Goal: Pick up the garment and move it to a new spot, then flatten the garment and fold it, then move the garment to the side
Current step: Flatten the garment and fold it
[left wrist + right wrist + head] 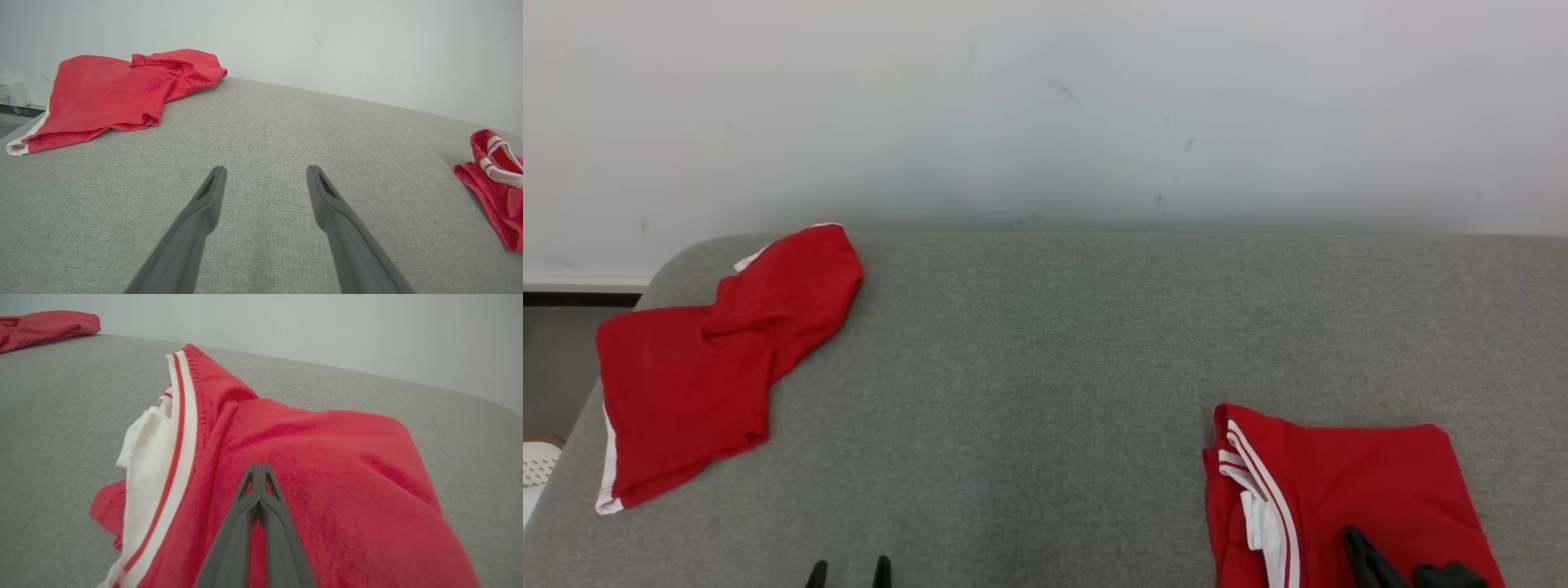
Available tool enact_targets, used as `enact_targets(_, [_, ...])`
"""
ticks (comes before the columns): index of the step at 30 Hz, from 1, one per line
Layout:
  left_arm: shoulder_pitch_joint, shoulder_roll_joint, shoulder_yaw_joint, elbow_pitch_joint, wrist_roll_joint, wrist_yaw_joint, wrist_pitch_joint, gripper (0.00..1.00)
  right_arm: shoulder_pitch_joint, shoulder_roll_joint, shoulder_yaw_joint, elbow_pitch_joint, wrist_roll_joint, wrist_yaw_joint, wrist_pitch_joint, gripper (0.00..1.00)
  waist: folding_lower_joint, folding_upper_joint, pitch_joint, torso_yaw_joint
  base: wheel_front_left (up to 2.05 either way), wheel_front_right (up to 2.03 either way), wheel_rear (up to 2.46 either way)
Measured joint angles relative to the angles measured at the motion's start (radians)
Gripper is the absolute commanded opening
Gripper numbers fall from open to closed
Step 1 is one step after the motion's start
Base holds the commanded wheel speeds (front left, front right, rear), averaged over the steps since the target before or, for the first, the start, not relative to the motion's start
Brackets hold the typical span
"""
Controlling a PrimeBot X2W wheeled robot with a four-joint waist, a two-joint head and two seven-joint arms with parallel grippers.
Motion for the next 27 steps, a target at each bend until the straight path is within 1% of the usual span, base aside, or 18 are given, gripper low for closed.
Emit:
enact_targets(5, [-0.009, 0.0, -0.002, 0.001, 0.0, 0.0, 0.0, 1.0, -0.085, 0.029, 0.062, 0.119, -0.009, 0.0, 0.021, 0.0, 0.0, 0.0, 0.02, 0.024, 0.0, 0.0, 0.0])
enact_targets(15, [-0.024, 0.0, -0.009, 0.011, 0.0, -0.001, 0.0, 1.0, -0.245, 0.088, 0.108, 0.298, -0.023, 0.0, 0.05, 0.0, 0.0001, 0.0, 0.043, 0.055, 0.0, 0.0, 0.0])
enact_targets(19, [-0.026, 0.0, -0.007, 0.015, 0.0, -0.001, 0.0, 1.0, -0.281, 0.101, 0.127, 0.344, -0.015, 0.0, 0.047, 0.0, 0.0001, 0.0, 0.035, 0.058, 0.0, 0.0, 0.0])
enact_targets(22, [-0.026, 0.0, -0.009, 0.016, 0.0, -0.003, 0.0, 1.0, -0.298, 0.104, 0.161, 0.368, -0.006, 0.0, 0.043, 0.0, 0.0001, 0.0, 0.033, 0.055, 0.0, 0.0, 0.0])
enact_targets(24, [-0.026, 0.0, -0.012, 0.02, 0.0, -0.005, 0.0, 1.0, -0.306, 0.104, 0.202, 0.374, 0.013, 0.0, 0.038, 0.0, 0.0001, 0.0, 0.031, 0.052, 0.0, 0.0, 0.0])
enact_targets(27, [-0.026, 0.0, -0.012, 0.024, -0.001, -0.007, 0.0, 1.0, -0.306, 0.108, 0.279, 0.371, 0.078, 0.0, 0.038, 0.0, 0.0001, 0.0, 0.028, 0.045, 0.0, 0.0, 0.0])
